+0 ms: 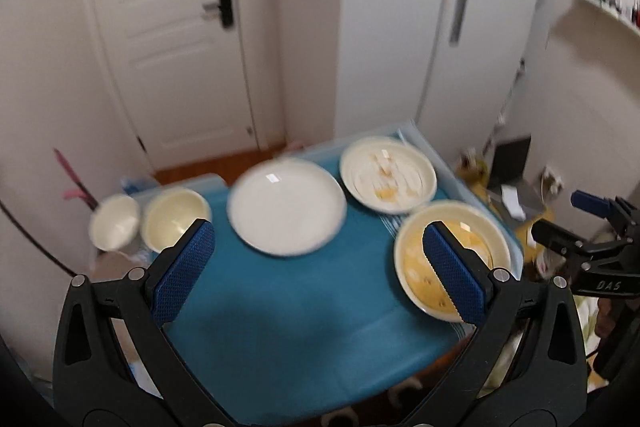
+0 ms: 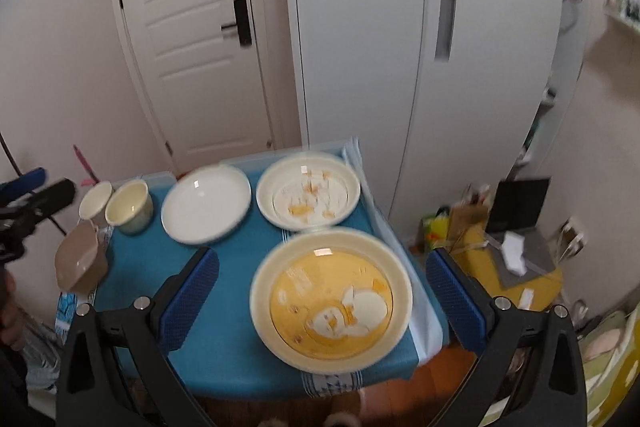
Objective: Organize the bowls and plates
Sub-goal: 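Reach the right gripper to the large yellow bear plate rim while the left gripper grips it too, then lift the yellow plate with both grippers and lower it beside the pink square dish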
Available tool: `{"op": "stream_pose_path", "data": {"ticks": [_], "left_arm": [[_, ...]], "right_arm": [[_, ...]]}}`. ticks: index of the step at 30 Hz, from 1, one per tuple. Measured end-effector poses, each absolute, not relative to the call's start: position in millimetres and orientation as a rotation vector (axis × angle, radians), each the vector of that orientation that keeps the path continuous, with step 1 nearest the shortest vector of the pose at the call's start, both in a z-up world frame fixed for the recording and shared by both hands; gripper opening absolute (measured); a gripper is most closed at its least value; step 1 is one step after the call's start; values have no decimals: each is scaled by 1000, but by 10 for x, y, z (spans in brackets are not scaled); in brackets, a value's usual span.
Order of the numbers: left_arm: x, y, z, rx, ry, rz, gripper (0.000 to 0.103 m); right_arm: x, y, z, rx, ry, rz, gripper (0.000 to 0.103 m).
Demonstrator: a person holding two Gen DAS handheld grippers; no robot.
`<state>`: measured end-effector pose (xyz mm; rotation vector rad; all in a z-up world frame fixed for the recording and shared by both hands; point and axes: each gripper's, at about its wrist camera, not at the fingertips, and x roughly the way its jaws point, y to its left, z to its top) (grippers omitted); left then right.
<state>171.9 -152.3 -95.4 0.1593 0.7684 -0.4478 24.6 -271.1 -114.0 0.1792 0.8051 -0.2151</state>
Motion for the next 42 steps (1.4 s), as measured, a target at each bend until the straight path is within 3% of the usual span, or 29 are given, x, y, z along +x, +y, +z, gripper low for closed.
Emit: {"op": "stream_pose_path", "data": {"ticks": [5,10,15,19,23,24,30,42], "left_arm": [[1840,-2009,-1606,180,928,-426,103],[1871,-2395,-2200,187,1069,-430,103],[1920,-2630,-2656,171,1165,-430,96],[1947,-2711,-2889,142,1224,-409,75],[1956,-2711,-3001,117,1255,-395,57],[1959,-2709,-3024,111,1262,-392,47],[1959,-2665,-2980,51,1272,-426,21],[1995,-2746,-2973,39,1283,-377,20]], "right_arm": [[369,-3208,-1684,251,934,-120,102],[491,-3616,-2164,303,1054,-47,92],[641,-3854,-2529,349,1142,66,68],[747,-3936,-2657,348,1154,132,58],[815,-3964,-2753,330,1161,169,41],[823,-3968,-2773,321,1164,172,34],[862,-4033,-2834,311,1169,168,15],[917,-4025,-2858,291,1178,197,13]]}}
